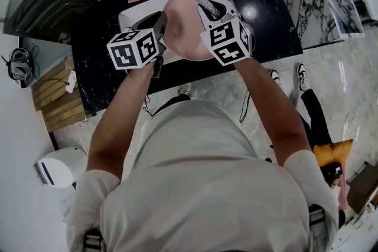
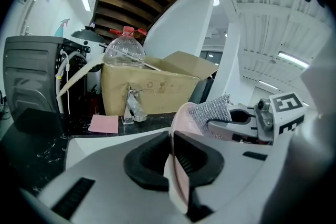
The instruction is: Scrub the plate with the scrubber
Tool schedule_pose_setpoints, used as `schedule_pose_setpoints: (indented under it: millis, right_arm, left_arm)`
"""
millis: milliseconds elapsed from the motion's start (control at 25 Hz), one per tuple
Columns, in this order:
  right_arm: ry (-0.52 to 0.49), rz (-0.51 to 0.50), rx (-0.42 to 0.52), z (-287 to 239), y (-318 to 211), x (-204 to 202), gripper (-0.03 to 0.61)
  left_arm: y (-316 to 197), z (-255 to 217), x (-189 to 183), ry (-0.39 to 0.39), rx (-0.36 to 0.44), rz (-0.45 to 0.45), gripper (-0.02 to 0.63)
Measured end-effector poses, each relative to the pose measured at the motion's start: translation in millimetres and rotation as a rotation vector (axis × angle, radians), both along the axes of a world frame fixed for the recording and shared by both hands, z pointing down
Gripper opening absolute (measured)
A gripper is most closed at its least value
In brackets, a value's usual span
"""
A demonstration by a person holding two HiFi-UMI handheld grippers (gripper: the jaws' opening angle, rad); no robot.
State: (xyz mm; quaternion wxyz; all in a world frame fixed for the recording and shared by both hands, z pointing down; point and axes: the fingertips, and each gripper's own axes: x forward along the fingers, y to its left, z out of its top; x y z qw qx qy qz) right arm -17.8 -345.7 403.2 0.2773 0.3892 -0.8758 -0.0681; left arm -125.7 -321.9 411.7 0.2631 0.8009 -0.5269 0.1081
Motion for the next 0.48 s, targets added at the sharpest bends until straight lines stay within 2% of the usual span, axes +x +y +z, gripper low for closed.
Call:
schedule_pose_setpoints:
  millis: [480]
  right_arm:
    - [0.171, -0.261, 0.060, 27.0, 67.4, -55.1, 0.078]
  left_arm:
    - [0.1, -10.2, 3.1, 0.056, 0.014, -0.027, 0.032]
